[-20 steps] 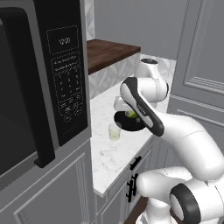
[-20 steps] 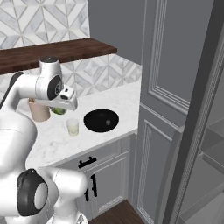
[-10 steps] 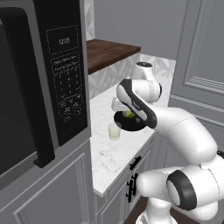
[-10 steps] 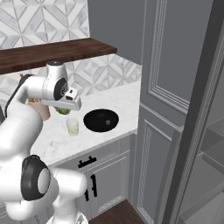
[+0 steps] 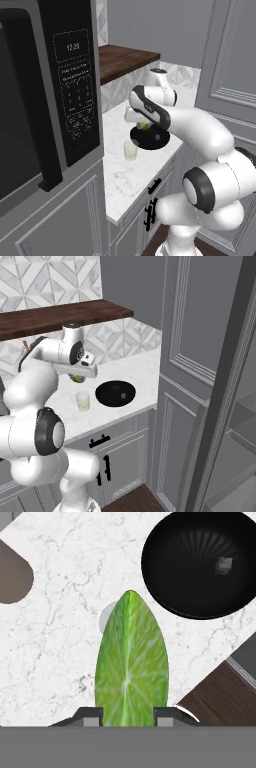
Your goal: Grab a lemon wedge from the fridge and one ice cube from the ice bowl, and put them in the glass of lemonade.
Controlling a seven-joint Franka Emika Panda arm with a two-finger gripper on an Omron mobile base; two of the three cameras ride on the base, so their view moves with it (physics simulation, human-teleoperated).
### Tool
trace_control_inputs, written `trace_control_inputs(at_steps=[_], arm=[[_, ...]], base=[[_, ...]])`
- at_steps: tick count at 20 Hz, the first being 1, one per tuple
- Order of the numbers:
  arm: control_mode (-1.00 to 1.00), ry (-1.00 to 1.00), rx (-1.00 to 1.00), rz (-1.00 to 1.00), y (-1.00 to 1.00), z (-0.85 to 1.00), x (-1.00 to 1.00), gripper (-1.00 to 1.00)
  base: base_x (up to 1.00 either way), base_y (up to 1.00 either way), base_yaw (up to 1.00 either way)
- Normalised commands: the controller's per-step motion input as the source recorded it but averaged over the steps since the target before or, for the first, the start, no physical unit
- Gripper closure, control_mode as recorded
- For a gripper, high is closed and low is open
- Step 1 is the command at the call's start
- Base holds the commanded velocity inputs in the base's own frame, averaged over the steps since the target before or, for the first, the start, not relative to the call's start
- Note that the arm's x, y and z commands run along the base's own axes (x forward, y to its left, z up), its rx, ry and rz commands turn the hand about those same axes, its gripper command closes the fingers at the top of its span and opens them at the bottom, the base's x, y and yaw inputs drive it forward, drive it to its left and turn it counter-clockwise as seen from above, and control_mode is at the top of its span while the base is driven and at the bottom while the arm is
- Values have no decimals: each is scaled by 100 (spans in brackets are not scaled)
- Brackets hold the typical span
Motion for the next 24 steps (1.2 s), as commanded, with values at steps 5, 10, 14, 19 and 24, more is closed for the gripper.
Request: trace_control_inputs(at_steps=[5, 10, 14, 19, 24], arm=[[-100, 1, 0, -6, 11, -42, 4, 100], [-100, 0, 0, -5, 12, -3, 0, 100], [-100, 4, -6, -7, 40, 0, 14, 100], [-100, 10, -4, -6, 19, 0, 57, 100], [-100, 10, 0, 0, 0, 0, 24, 100]], base=[[0, 0, 0], [0, 0, 0], [0, 0, 0], [0, 0, 0], [0, 0, 0]])
